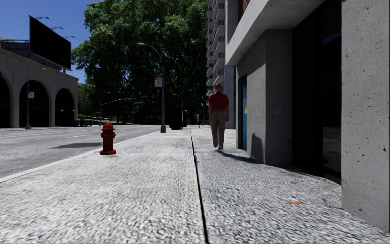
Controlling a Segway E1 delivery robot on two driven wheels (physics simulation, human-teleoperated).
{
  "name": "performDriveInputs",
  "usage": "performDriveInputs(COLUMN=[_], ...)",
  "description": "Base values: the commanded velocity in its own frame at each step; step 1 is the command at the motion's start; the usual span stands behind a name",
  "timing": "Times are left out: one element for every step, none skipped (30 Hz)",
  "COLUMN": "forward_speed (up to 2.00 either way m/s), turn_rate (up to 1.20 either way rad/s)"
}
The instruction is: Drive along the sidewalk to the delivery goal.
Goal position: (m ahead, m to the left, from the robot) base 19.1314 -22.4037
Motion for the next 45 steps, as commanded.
performDriveInputs(forward_speed=[2.00,2.00,2.00,2.00,2.00,2.00,2.00,2.00,2.00,2.00,2.00,2.00,2.00,2.00,2.00,2.00,2.00,2.00,2.00,2.00,2.00,2.00,2.00,2.00,2.00,2.00,2.00,2.00,2.00,2.00,2.00,2.00,2.00,2.00,2.00,2.00,2.00,2.00,2.00,2.00,2.00,2.00,2.00,2.00,2.00], turn_rate=[0.00,0.00,0.00,0.00,0.00,0.00,0.00,0.00,0.00,0.00,0.00,0.00,0.00,0.00,0.00,0.00,0.00,0.00,0.00,0.00,0.00,0.00,0.00,0.00,0.00,0.00,0.00,0.00,0.00,0.00,0.00,0.00,0.00,0.00,0.00,0.00,0.00,0.00,0.00,0.00,0.00,0.00,0.00,0.00,0.00])
